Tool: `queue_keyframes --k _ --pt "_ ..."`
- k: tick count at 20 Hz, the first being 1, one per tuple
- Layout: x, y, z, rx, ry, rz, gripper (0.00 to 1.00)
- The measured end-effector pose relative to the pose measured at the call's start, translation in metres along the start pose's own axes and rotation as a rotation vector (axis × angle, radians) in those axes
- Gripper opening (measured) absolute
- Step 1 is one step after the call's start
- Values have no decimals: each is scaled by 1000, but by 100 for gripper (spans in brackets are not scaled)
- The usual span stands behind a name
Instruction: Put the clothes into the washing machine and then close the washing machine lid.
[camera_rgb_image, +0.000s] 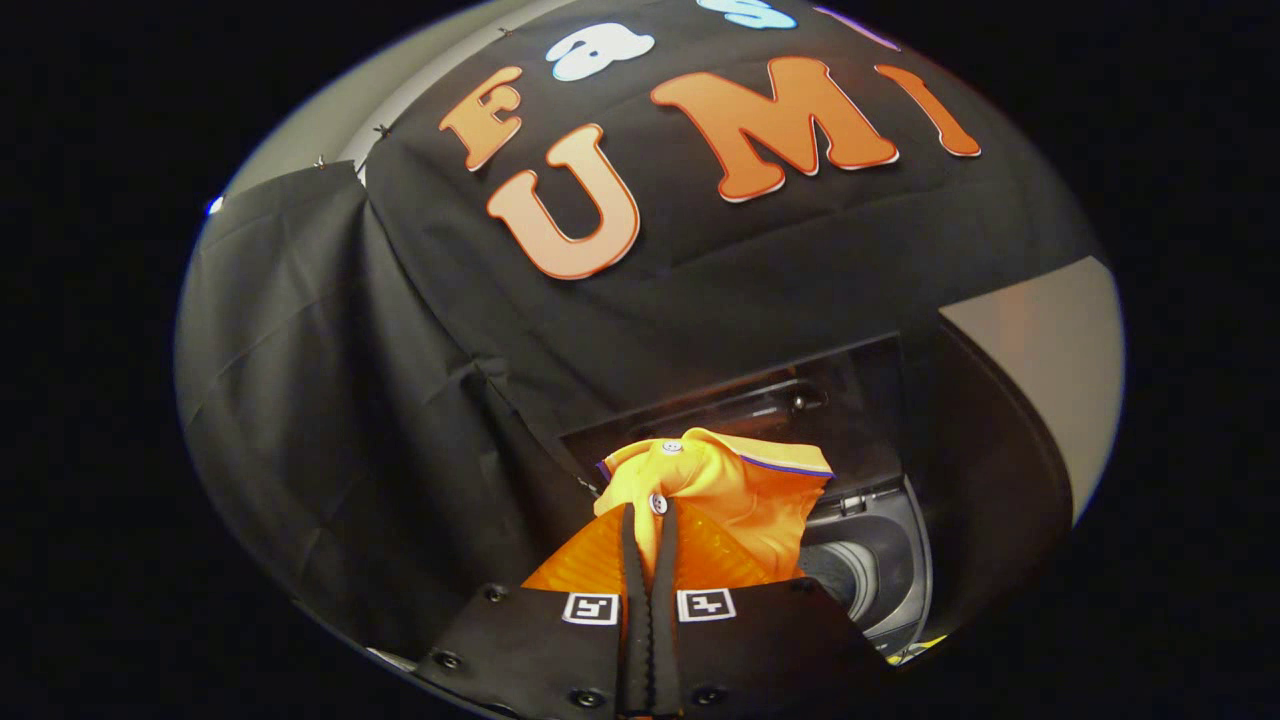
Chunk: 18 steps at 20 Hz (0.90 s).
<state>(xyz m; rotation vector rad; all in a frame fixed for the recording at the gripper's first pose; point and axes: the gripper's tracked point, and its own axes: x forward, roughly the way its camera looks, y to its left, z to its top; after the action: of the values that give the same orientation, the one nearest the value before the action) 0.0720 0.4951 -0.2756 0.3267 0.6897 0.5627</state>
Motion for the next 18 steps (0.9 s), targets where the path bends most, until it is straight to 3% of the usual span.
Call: queue_keyframes --k 11,15,18 --pt "89 -47 -94 -59 135 -109 8" --pt "124 -81 -123 28 199 -188 8" --pt "146 -98 -132 4 233 -231 8"
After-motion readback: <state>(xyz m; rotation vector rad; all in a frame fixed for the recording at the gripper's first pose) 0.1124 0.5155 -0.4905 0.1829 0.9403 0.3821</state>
